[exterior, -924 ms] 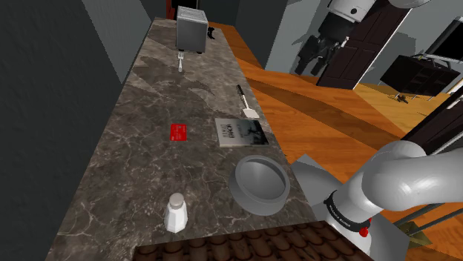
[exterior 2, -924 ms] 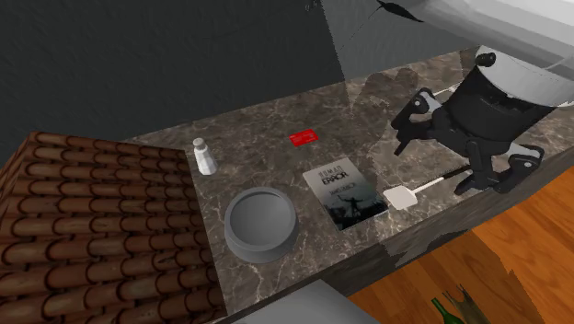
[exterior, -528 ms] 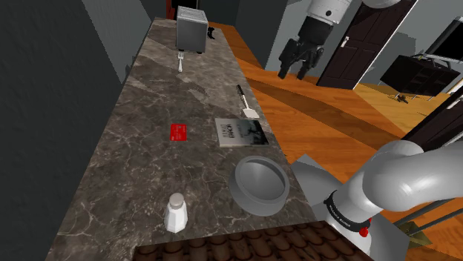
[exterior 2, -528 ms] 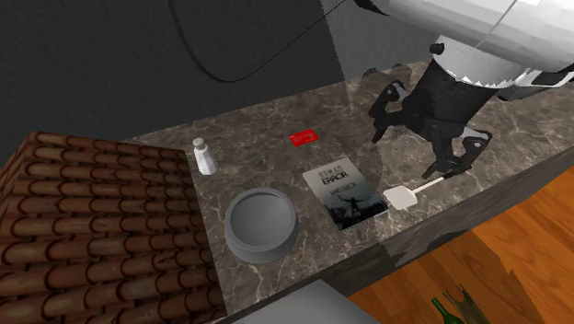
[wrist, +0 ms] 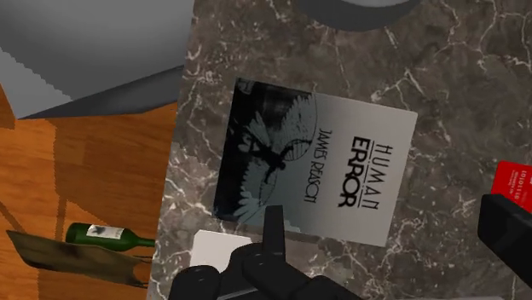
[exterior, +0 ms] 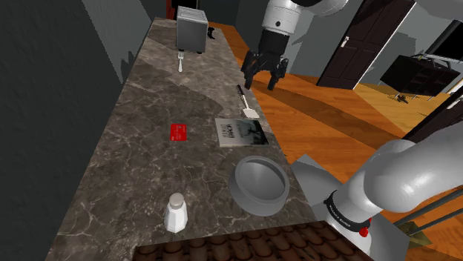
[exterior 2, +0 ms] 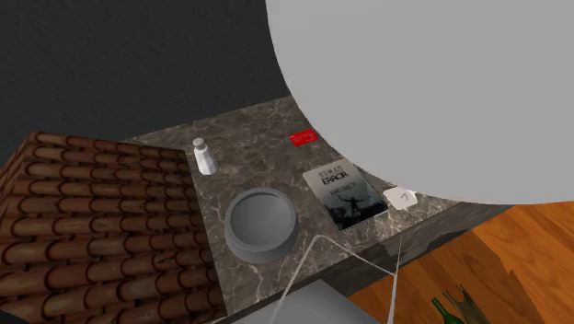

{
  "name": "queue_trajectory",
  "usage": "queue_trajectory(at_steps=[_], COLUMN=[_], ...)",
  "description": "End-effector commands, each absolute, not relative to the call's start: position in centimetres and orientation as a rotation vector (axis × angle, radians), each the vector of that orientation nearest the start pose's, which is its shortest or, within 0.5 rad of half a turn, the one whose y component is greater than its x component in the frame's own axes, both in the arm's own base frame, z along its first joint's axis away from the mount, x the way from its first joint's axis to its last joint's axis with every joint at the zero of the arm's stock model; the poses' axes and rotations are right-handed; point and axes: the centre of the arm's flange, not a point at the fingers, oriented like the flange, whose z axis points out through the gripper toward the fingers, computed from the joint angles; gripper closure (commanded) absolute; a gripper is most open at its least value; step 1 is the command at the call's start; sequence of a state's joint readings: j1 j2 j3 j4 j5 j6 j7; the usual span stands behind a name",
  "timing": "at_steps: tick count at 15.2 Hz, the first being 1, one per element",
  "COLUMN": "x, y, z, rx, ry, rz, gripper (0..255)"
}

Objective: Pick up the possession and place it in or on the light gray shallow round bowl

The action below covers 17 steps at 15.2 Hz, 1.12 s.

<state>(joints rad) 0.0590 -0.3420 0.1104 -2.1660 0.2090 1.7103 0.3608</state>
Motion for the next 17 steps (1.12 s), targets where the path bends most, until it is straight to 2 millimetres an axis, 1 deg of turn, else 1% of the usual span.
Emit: queue_trajectory(at_steps=[1,9,17], x=[44.8,51.2,57.1], y=[12.0,19.3,26.2], z=[50.9,44.7,37.8], rx=[-2.967,-2.910,-2.831], ry=[0.396,0.525,0.649], rz=[0.291,0.516,0.736], gripper=[0,0,0])
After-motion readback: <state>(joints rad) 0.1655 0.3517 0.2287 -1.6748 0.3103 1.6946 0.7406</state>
